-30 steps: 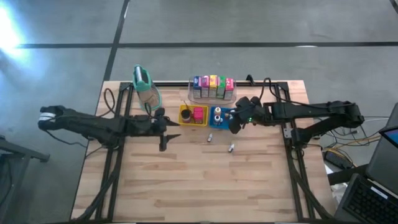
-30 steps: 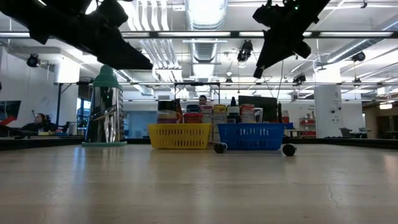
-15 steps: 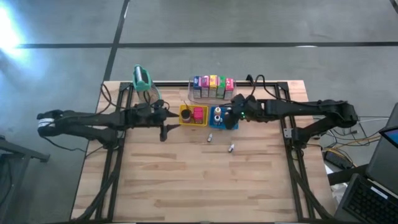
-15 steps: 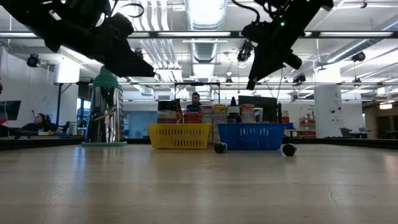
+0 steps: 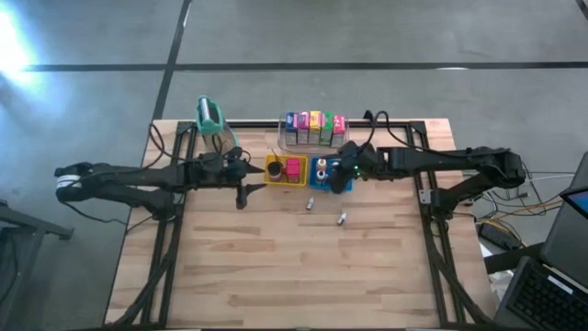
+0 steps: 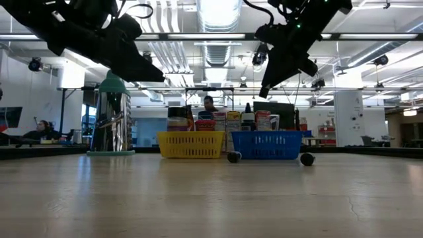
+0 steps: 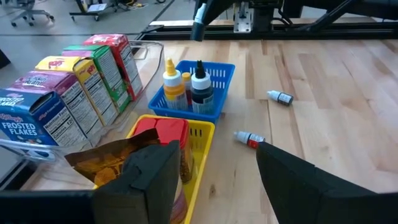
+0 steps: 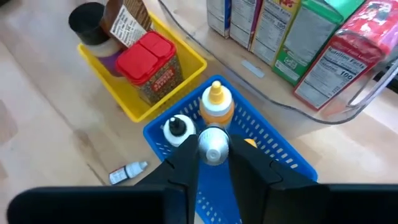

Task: Pick & Place Kitchen Items
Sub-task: Put the small black food coloring bottle into the blue bin

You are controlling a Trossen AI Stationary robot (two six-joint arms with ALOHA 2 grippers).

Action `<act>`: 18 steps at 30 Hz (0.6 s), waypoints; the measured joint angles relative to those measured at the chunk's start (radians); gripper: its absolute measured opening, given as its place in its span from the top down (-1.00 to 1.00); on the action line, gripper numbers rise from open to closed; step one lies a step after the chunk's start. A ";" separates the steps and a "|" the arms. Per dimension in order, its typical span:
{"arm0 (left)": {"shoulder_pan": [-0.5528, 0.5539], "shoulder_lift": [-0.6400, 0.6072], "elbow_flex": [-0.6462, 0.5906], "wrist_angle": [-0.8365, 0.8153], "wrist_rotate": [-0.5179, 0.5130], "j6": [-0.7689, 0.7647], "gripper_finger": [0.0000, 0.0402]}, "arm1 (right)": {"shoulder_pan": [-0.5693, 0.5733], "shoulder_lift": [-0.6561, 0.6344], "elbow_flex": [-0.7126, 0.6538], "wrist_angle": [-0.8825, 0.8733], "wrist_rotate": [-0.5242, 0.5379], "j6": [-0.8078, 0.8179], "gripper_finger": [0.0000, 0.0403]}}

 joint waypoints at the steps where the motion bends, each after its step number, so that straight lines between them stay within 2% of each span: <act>1: 0.001 0.000 0.000 0.000 0.000 0.000 -0.09 | 0.004 -0.001 0.000 0.000 -0.002 0.003 0.66; 5: 0.003 0.000 0.000 -0.001 0.000 0.000 -0.09 | 0.019 -0.001 -0.002 -0.001 -0.009 0.032 0.69; 12: 0.004 0.000 0.000 -0.007 0.000 0.005 -0.09 | 0.044 0.000 -0.030 0.003 0.005 0.111 0.61; 18: 0.004 0.000 0.000 -0.009 0.000 0.005 -0.09 | 0.055 0.001 -0.105 0.082 0.019 0.176 0.68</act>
